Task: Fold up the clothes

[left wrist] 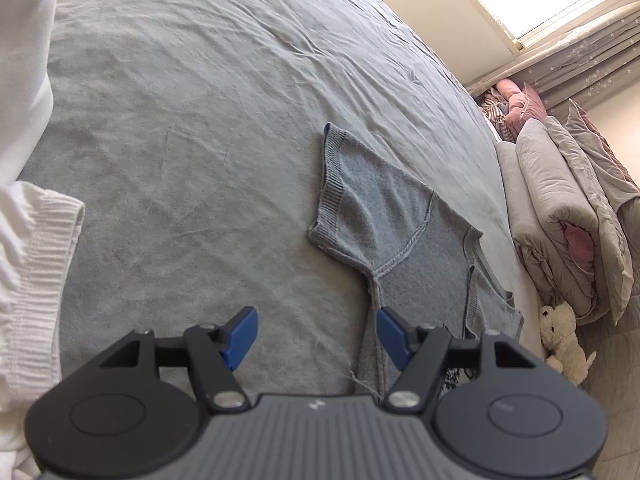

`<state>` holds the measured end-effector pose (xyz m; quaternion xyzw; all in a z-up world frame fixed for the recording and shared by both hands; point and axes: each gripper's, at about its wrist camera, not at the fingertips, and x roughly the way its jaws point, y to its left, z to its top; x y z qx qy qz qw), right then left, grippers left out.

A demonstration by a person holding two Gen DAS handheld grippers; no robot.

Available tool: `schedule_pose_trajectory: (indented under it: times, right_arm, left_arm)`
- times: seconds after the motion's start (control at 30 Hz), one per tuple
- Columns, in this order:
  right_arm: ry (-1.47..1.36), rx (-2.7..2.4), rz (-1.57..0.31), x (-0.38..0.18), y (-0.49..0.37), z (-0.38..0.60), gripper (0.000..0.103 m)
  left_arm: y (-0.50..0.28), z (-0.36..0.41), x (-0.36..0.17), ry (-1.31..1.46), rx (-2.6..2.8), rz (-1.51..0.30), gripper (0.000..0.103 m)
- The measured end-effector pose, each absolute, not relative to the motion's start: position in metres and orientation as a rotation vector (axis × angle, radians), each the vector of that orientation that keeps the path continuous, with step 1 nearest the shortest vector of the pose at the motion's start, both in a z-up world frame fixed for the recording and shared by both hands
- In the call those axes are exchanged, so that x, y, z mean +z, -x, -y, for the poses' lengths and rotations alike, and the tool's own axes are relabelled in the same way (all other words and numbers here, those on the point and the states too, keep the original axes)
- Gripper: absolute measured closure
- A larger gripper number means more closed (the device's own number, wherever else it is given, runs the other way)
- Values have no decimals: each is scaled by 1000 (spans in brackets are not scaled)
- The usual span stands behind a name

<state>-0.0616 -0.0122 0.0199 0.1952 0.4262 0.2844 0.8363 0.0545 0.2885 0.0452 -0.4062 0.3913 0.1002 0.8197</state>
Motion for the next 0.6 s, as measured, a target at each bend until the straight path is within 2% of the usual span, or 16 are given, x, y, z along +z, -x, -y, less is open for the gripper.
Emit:
schedule_pose_trajectory:
  times: [0.2,0.6]
  right_arm:
    - [-213,704,-989,30,34,-9,91]
    - [-138,797,-893,21,41,-15,91]
  left_arm:
    - [-81,-290,41,837,217,-816,24]
    - [-149,-298,27,784,282,-720,18]
